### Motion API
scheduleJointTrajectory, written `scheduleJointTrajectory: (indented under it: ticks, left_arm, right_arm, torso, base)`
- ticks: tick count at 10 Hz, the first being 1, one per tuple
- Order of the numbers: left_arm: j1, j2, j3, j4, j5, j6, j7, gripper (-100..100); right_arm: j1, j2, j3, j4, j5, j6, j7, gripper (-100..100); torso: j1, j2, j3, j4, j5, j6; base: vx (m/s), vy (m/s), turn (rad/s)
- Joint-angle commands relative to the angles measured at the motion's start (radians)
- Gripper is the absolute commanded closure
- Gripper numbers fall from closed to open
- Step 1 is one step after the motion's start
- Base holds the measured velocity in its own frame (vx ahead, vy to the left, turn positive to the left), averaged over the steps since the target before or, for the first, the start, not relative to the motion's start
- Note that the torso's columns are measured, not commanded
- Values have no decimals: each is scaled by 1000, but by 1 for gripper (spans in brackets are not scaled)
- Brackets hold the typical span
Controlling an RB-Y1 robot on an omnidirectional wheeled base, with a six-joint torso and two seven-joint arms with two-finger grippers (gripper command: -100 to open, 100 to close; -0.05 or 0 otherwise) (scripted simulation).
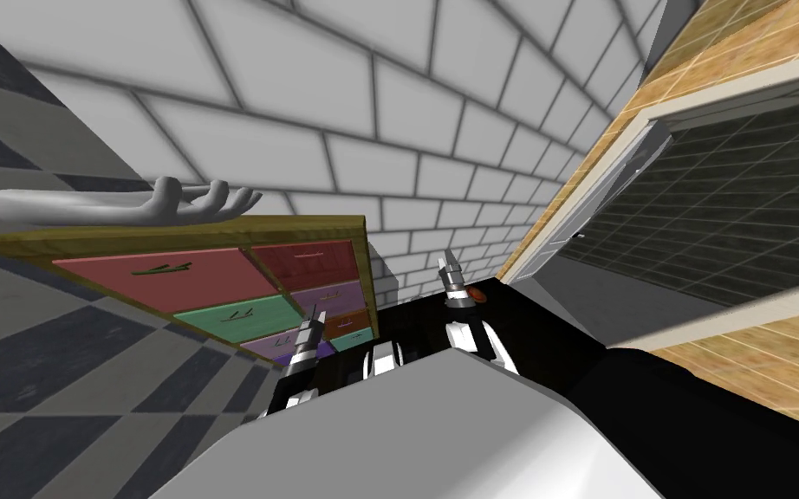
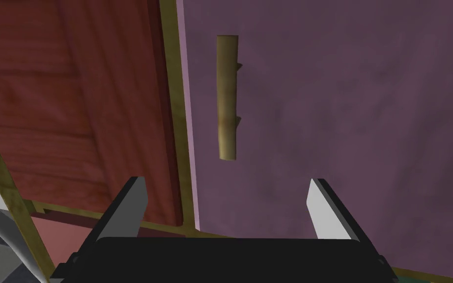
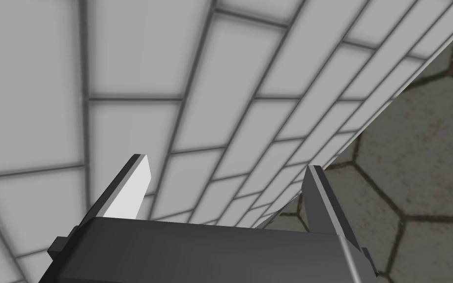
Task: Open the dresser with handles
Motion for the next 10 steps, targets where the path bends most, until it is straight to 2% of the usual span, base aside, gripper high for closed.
scheduleJointTrajectory:
  ticks: [1, 2, 3, 5, 6, 7, 10]
  left_arm:
    - [-5, -50, 0, 29, -3, -12, -3, -100]
    - [-6, -70, 1, 35, -3, -15, -3, -100]
    - [-3, -57, 0, 29, -3, -12, -2, -100]
    - [-5, -56, 4, -14, -1, 31, -3, -100]
    - [-7, -57, 3, 1, -2, 17, -4, -100]
    - [-4, -59, 0, 24, -3, -8, -3, 100]
    - [10, -55, -5, -16, -3, 16, -1, 100]
  right_arm:
    - [0, 0, 0, 0, 0, 0, 0, 0]
    - [0, 0, 0, 0, 0, 0, 0, 0]
    - [0, 0, 0, 0, 0, 0, 0, 0]
    - [0, 0, 0, 0, 0, 0, 0, 0]
    - [0, 0, 0, 0, 0, 0, 0, 0]
    - [0, 0, 0, 0, 0, 0, 0, 0]
    - [-1, 0, 0, 0, 0, 0, 0, 0]
  torso:
    - [-1, 0, 0, 0, 0, 0]
    - [0, 1, 0, 0, 0, 0]
    - [0, 1, 0, 0, 0, 0]
    - [1, 0, 0, 0, 0, 0]
    - [1, -3, -2, -1, 0, 0]
    - [0, -1, -1, -1, 0, 0]
    - [0, 1, 1, 0, 0, 0]
  base:
    - [78, -54, -5]
    - [59, -42, -6]
    - [24, -19, 0]
    - [54, -3, -4]
    - [37, 5, -2]
    - [-32, 0, 5]
    - [-105, -7, 15]
